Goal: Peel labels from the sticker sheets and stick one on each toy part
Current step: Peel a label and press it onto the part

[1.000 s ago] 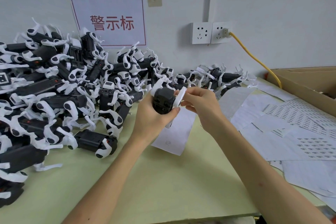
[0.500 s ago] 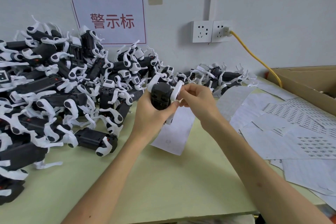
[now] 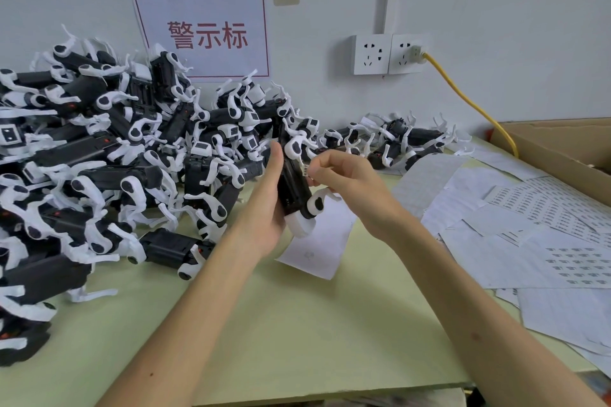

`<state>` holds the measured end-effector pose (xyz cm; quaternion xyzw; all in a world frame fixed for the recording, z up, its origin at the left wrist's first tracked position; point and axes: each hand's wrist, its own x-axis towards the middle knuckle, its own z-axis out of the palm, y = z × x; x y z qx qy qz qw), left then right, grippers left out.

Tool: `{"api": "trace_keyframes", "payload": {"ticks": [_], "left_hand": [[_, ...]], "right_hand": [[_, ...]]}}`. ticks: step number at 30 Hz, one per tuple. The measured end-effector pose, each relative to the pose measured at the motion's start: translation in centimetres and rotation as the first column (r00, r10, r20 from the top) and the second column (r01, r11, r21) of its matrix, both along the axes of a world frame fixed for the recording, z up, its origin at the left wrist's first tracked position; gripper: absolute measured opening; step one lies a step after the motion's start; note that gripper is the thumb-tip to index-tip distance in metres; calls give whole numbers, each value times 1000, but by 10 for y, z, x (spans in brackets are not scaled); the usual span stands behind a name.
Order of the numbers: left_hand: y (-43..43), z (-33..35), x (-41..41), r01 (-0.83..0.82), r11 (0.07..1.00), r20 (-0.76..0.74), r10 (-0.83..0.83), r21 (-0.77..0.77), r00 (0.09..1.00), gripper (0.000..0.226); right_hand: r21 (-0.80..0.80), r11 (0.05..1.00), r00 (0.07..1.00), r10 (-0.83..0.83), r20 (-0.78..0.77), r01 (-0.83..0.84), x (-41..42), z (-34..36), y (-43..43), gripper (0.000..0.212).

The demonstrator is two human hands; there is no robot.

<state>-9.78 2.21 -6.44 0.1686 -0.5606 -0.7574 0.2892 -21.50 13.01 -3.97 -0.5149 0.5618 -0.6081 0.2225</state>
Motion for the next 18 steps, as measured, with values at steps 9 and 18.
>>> {"api": "trace_keyframes", "payload": {"ticks": [9, 18], "left_hand": [[5, 2, 0, 8, 999, 9, -8, -53, 1000, 81], [9, 3, 1, -12, 998, 27, 14, -64, 1000, 78]], "right_hand": [[8, 1000, 999, -2, -42, 2, 0, 0, -1, 17], [11, 1000, 994, -21, -111, 22, 1, -3, -2, 16]]}}
